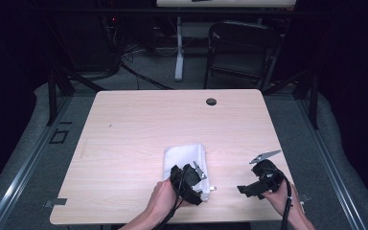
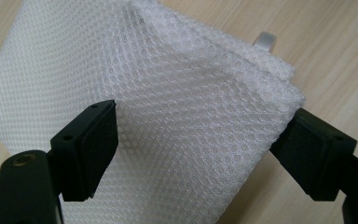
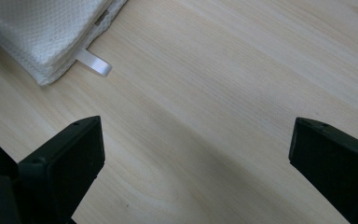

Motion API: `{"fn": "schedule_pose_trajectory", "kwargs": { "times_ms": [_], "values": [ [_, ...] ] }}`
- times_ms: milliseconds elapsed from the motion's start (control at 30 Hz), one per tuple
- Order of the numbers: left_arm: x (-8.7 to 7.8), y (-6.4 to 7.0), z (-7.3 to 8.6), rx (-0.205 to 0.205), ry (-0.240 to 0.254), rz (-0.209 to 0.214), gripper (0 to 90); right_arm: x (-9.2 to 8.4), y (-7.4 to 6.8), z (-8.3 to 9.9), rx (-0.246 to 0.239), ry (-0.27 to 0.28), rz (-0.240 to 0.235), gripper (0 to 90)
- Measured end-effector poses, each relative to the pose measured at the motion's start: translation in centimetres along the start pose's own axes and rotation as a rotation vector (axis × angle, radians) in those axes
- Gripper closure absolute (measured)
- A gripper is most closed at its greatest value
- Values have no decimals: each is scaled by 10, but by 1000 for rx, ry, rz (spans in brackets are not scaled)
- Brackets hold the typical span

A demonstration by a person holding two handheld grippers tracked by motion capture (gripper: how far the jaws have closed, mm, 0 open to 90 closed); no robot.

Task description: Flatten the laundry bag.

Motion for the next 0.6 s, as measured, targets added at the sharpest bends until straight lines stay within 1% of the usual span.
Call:
{"fn": "schedule_pose_trajectory", "kwargs": {
  "times_ms": [33,67,100,133,167,200,233,267,300,333,367,400,433,467,500,533,567,600],
  "values": [
    [-1,0,1,0,14,3,259,0,0,0,-4,1,2,33],
    [-1,0,1,0,14,3,335,-1,-1,0,-11,0,-4,35],
    [-2,0,3,9,19,20,371,-2,-1,0,-18,-6,3,38],
    [-2,-1,3,5,23,24,405,-2,-2,0,-17,-1,1,40],
    [-4,-2,5,-10,57,43,471,-2,-3,0,-17,3,5,43],
    [-4,-2,5,-10,57,43,506,-2,-3,0,-16,4,5,45],
    [-6,-3,5,-10,79,64,574,-1,-3,0,-21,0,11,46],
    [-6,-3,5,-10,79,64,655,-1,-3,0,-21,0,11,46],
    [-7,-4,6,-18,90,74,655,-1,-4,-1,-24,-1,3,50],
    [-8,-5,6,-15,93,80,687,0,-5,-1,-16,3,1,57],
    [-10,-7,7,-21,119,82,807,1,-4,-1,-24,-7,-6,95],
    [-13,-8,8,-24,134,80,844,1,-4,-1,-27,-10,5,99],
    [-13,-8,8,-24,134,80,863,1,-4,-1,-27,-10,5,99],
    [-16,-9,9,-31,152,76,863,1,-4,-1,-38,-9,8,103],
    [-22,-11,10,-42,169,74,871,2,-5,-1,-33,-4,-4,113],
    [-25,-13,11,-46,182,77,876,1,-6,-1,-35,-9,2,122],
    [-29,-15,13,-62,205,74,878,1,-7,-1,-29,0,-1,126],
    [-34,-18,14,-68,219,74,880,0,-6,-1,-33,0,10,129]
  ]
}}
Point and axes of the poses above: each handheld gripper's, and its own axes: x roughly forward along the jaws, z roughly out of its underside, y roughly to its right, the point moved 4 cm from there along x, roughly forward along the jaws, and after that the axes turned 2 degrees about -y, right-handed, at the moved point
